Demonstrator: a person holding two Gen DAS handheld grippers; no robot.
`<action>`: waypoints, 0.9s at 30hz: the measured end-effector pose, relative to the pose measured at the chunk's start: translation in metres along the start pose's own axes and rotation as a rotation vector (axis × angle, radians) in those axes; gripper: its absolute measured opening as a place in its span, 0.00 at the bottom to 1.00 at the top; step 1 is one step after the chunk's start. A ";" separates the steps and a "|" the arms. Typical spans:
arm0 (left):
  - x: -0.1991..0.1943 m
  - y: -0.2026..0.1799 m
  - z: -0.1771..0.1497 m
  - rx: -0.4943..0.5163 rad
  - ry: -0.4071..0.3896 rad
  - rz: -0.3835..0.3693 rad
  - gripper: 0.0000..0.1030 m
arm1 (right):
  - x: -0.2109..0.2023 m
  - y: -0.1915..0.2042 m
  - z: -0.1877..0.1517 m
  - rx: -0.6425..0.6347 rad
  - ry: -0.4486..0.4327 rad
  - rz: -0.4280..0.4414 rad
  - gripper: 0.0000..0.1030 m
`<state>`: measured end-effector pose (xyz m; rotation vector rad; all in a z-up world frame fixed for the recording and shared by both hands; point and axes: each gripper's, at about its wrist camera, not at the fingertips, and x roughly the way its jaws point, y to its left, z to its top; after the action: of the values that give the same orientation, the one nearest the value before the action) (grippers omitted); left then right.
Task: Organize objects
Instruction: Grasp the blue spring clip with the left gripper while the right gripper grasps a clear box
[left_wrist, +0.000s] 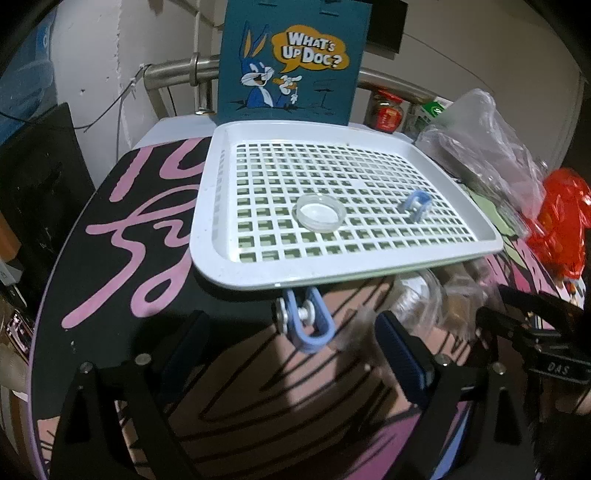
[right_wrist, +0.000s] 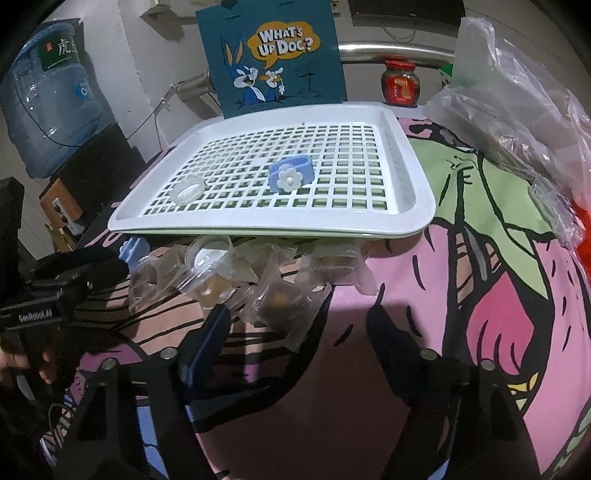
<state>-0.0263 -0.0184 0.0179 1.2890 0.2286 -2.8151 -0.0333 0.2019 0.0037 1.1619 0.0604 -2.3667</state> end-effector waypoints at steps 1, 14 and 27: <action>0.002 0.001 0.001 -0.007 0.003 0.004 0.77 | 0.000 0.000 0.001 -0.001 -0.003 0.002 0.66; -0.001 0.001 -0.009 -0.002 0.017 -0.056 0.27 | -0.005 0.003 0.001 -0.020 -0.031 0.031 0.33; -0.056 -0.010 -0.005 0.078 -0.113 -0.080 0.27 | -0.049 0.012 0.009 -0.055 -0.141 0.049 0.32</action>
<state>0.0128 -0.0092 0.0579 1.1545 0.1711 -2.9805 -0.0091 0.2096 0.0480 0.9572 0.0484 -2.3813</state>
